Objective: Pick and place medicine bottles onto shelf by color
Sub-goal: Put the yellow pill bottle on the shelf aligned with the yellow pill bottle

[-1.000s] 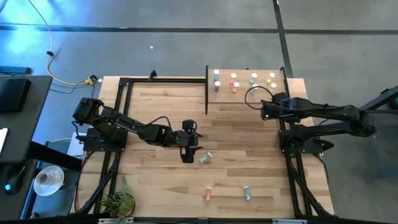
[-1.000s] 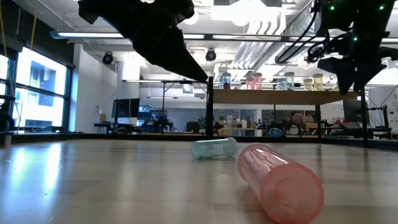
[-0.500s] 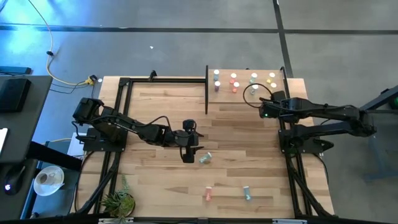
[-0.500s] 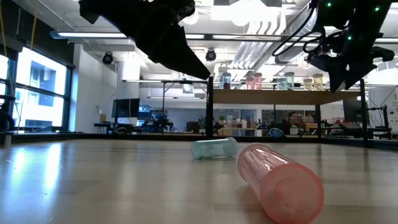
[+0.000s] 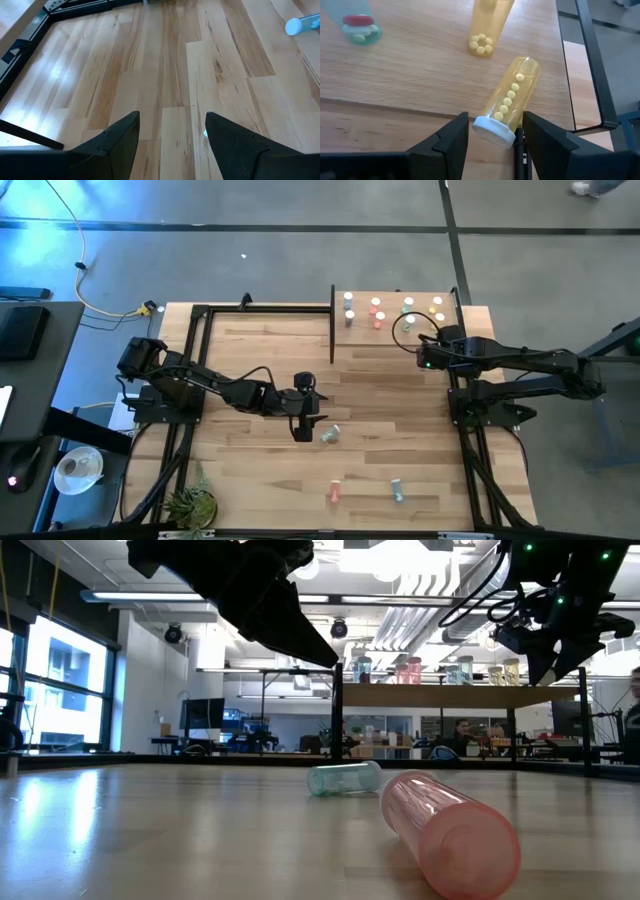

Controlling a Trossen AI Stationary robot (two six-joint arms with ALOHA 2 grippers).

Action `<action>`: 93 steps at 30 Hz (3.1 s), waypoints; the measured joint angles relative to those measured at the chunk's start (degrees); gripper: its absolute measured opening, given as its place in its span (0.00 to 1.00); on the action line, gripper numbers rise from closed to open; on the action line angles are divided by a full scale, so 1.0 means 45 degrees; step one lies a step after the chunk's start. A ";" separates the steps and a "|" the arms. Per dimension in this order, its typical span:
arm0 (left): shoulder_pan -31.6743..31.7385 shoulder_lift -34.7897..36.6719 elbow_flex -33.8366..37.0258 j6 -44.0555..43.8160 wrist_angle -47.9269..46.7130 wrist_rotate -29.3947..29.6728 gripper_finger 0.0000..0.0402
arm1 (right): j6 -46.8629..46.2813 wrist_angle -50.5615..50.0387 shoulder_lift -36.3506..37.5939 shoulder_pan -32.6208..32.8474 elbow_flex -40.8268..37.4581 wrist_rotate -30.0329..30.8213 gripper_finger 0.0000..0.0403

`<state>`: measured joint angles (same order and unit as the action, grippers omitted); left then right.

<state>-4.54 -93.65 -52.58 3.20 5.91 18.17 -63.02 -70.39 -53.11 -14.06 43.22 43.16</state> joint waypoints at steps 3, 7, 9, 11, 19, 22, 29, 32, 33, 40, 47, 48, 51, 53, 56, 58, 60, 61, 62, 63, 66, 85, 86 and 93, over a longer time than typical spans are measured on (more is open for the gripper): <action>0.0000 0.0000 0.0000 0.0000 0.0000 0.0000 0.54 | 0.0000 0.0000 -0.0003 0.0000 -0.0003 0.0005 0.44; 0.0000 0.0000 0.0000 0.0000 0.0000 0.0000 0.54 | 0.0000 -0.0003 -0.0003 0.0000 0.0001 0.0019 0.44; 0.0000 0.0000 0.0000 0.0000 -0.0005 0.0000 0.54 | 0.0001 -0.0003 -0.0003 0.0000 -0.0001 0.0019 0.43; 0.0000 0.0000 0.0000 0.0000 -0.0005 0.0000 0.54 | 0.0003 -0.0007 -0.0003 0.0000 0.0001 0.0019 0.40; 0.0000 0.0000 0.0000 0.0000 -0.0010 0.0000 0.54 | 0.0105 -0.0010 -0.0003 0.0000 0.0001 0.0019 0.27; 0.0000 0.0000 0.0000 0.0000 -0.0010 0.0000 0.54 | 0.0354 -0.0010 -0.0003 0.0000 0.0001 0.0019 0.27; 0.0000 0.0000 0.0000 0.0000 -0.0005 0.0000 0.54 | 0.0447 -0.0122 0.0002 0.0000 0.0022 -0.0250 0.27; 0.0000 0.0000 0.0000 0.0000 -0.0005 0.0000 0.54 | 0.0447 -0.0513 0.0002 0.0000 0.0220 -0.0651 0.27; 0.0000 0.0000 0.0000 0.0000 -0.0010 0.0000 0.54 | 0.0445 -0.0654 0.0002 0.0018 0.0317 -0.0839 0.27; 0.0000 0.0000 0.0000 0.0000 -0.0008 0.0000 0.54 | 0.0447 -0.1726 -0.0007 0.0577 0.1366 -0.1573 0.27; 0.0000 0.0000 0.0000 0.0000 -0.0010 0.0000 0.54 | 0.0706 -0.2652 -0.0003 0.0891 0.2628 -0.2533 0.27; 0.0000 0.0000 0.0000 0.0000 -0.0010 0.0000 0.54 | 0.0887 -0.2655 -0.0007 0.0936 0.2782 -0.2738 0.27; 0.0000 0.0000 0.0000 0.0000 -0.0010 0.0000 0.54 | 0.1429 -0.2625 -0.0006 0.1105 0.3239 -0.3509 0.27; 0.0000 0.0000 0.0000 0.0000 0.0010 0.0000 0.54 | 0.1849 -0.2538 -0.0007 0.1240 0.3491 -0.4141 0.27; 0.0000 0.0000 0.0000 -0.0004 0.0275 0.0000 0.54 | 0.2591 -0.2180 -0.0003 0.1467 0.3752 -0.5162 0.27; 0.0000 0.0000 0.0000 0.0001 0.0581 -0.0071 0.54 | 0.3104 -0.1649 -0.0007 0.1617 0.3765 -0.5984 0.27; 0.0005 0.0000 0.0000 0.0003 0.1020 -0.0544 0.54 | 0.3583 -0.0983 -0.0030 0.1783 0.3765 -0.6804 0.27; 0.0010 0.0000 0.0000 0.0030 0.1278 -0.0865 0.54 | 0.3878 -0.0644 -0.0052 0.1882 0.3765 -0.7231 0.27; 0.0038 0.0000 0.0000 0.0085 0.1527 -0.1155 0.54 | 0.4142 -0.0295 -0.0082 0.1999 0.3765 -0.7527 0.27; 0.0061 0.0000 0.0000 0.0099 0.1773 -0.1397 0.54 | 0.4420 0.0082 -0.0114 0.2117 0.3765 -0.7812 0.27; 0.0119 0.0000 0.0000 0.0114 0.2343 -0.1780 0.54 | 0.5137 0.1022 -0.0156 0.2459 0.3765 -0.8579 0.27; 0.1561 -0.0058 -0.0005 -0.1748 0.4027 -0.4726 0.54 | 0.9416 0.5891 -0.3066 0.4498 0.3765 -1.2409 0.27; 0.1633 -0.0058 -0.0005 -0.2127 0.4067 -0.4941 0.54 | 0.9572 0.5966 -0.3265 0.4498 0.3765 -1.2415 0.27; 0.1948 -0.0058 -0.0005 -0.3687 0.4153 -0.5994 0.54 | 1.0738 0.6432 -0.4339 0.4493 0.3765 -1.2887 0.27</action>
<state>4.23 -93.91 -52.60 -13.39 24.60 -8.80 -14.71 -41.45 -72.64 6.15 60.16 -14.84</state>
